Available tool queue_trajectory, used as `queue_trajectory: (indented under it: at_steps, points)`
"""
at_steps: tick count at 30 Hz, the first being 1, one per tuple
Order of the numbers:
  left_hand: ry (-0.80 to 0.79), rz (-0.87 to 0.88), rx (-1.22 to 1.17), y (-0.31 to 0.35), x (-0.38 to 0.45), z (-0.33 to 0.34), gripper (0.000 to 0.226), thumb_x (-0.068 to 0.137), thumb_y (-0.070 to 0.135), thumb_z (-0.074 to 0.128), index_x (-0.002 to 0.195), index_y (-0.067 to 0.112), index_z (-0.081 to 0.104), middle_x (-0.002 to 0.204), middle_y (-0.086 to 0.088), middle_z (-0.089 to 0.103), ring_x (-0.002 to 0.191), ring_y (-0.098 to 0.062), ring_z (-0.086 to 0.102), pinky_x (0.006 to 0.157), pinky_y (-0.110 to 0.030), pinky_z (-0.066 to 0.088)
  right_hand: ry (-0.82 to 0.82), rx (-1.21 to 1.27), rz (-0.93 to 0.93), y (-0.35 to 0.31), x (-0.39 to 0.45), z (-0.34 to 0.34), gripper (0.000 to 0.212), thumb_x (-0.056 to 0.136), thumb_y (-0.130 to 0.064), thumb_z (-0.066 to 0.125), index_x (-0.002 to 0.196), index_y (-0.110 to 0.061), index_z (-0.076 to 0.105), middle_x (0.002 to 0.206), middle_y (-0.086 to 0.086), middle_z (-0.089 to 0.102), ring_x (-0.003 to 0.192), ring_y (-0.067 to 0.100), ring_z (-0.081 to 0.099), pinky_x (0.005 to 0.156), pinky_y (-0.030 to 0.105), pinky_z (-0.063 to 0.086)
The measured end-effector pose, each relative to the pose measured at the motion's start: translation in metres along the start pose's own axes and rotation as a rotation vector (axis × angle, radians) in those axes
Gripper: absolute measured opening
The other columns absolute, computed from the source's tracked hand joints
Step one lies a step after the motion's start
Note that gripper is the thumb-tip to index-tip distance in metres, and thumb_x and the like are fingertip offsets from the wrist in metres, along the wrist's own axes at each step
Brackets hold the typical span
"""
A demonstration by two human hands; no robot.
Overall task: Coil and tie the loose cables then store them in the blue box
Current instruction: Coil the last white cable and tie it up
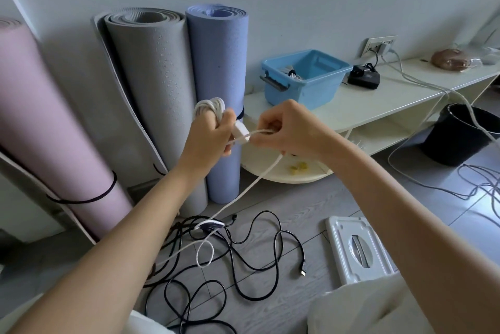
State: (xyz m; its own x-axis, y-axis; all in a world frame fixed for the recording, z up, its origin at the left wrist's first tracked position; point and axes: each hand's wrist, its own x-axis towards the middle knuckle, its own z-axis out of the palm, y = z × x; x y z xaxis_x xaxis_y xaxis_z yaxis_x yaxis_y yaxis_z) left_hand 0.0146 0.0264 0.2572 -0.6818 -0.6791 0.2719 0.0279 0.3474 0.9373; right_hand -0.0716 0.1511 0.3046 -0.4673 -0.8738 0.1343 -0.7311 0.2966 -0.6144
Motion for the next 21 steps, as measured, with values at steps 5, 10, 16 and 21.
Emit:
queue_trajectory:
  at_steps: [5,10,16,21]
  points:
    - [-0.029,-0.096,0.15,-0.019,0.002,-0.012,0.036,0.084,0.025,0.044,0.054,0.014,0.027,0.038,0.004,0.037,0.029,-0.014,0.032,0.044,-0.019,0.027,0.269,-0.218,-0.041,0.008,0.008,-0.013,0.017,0.068,-0.011,0.061,0.054,-0.004,0.054,0.046,-0.003,0.036,0.054,0.012,0.029,0.054,0.027,0.032]
    - [-0.143,-0.103,0.163,-0.002,0.005,-0.011,0.028,0.095,0.012,0.041,0.067,0.011,0.036,0.056,-0.008,0.041,0.027,-0.004,0.031,0.033,-0.014,0.029,0.681,-0.094,0.033,0.012,0.015,-0.038,0.014,0.067,-0.013,0.061,0.054,-0.009,0.059,0.045,-0.005,0.048,0.049,0.004,0.035,0.049,0.02,0.029]
    - [-0.467,-0.223,0.074,0.002,0.003,-0.012,0.058,0.096,0.05,0.029,0.088,0.006,0.065,0.042,0.003,0.042,0.035,-0.007,0.034,0.038,-0.016,0.027,0.944,0.504,0.156,0.013,0.025,-0.048,0.03,0.07,-0.007,0.064,0.047,-0.017,0.047,0.04,-0.014,0.035,0.044,0.004,0.03,0.049,0.022,0.026]
    - [-0.663,-0.318,0.041,0.001,-0.006,-0.011,0.036,0.081,0.059,0.056,0.075,0.03,0.076,0.085,-0.01,0.046,0.075,-0.024,0.035,0.065,-0.032,0.031,0.076,0.175,0.448,0.027,0.029,-0.003,0.022,0.083,-0.017,0.065,0.066,-0.012,0.051,0.058,0.001,0.038,0.05,0.01,0.032,0.045,0.019,0.026]
